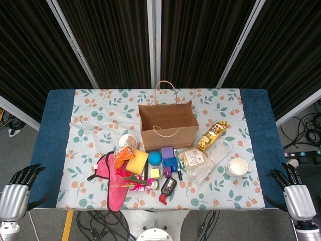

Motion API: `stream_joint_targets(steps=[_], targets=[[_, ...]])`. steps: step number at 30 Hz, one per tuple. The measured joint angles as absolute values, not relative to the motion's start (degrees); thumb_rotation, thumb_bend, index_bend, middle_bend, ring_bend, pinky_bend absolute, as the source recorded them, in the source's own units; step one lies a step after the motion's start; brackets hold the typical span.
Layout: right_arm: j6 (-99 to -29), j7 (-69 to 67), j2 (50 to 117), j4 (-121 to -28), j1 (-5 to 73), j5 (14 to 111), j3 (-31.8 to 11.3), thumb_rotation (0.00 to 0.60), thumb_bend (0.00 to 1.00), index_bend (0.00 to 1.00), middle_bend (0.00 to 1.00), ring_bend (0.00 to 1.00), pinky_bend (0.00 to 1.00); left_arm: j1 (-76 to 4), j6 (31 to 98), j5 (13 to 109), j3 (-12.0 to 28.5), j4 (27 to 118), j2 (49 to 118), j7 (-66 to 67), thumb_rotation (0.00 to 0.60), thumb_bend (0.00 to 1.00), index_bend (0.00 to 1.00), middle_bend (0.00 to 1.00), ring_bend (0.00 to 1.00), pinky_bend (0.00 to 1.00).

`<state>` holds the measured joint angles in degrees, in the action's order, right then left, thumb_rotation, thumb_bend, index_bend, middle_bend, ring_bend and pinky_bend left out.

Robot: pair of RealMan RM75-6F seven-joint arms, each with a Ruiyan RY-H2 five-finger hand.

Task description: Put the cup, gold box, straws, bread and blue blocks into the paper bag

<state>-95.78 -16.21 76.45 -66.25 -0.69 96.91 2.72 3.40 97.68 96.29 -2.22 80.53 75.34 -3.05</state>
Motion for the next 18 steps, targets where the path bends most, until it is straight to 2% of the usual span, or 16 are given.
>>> stream_joint_targets(steps=[9,14,18], targets=[[-96.17,-15.81,75.89,-67.72,-0.88,96.68,2.48,0.6,0.0,0.31,0.27,0.05,0.03,3.34,97.61,96.6,-2.43,81.02,75.3,-3.12,0.6,0.17,0.29,0.31,0.21,0.26],[-95.29,-14.54,75.3,-69.97,-0.21,95.25,0.97,0.6,0.0,0.24,0.26,0.05,0.04,2.98,97.33,96.43,-2.13,80.81,75.26,-3.77,0.6,0.17,0.29,0.31,0.21,0.26],[-90.96,-13.2,73.27,-73.94,1.86,93.76,0.0,0.6,0.0,0.19,0.23,0.05,0.04,2.99,97.18,96.7,-2.48,80.73,75.11,-4.07,0.6,0.17,0.29,0.31,0.21,0.26]])
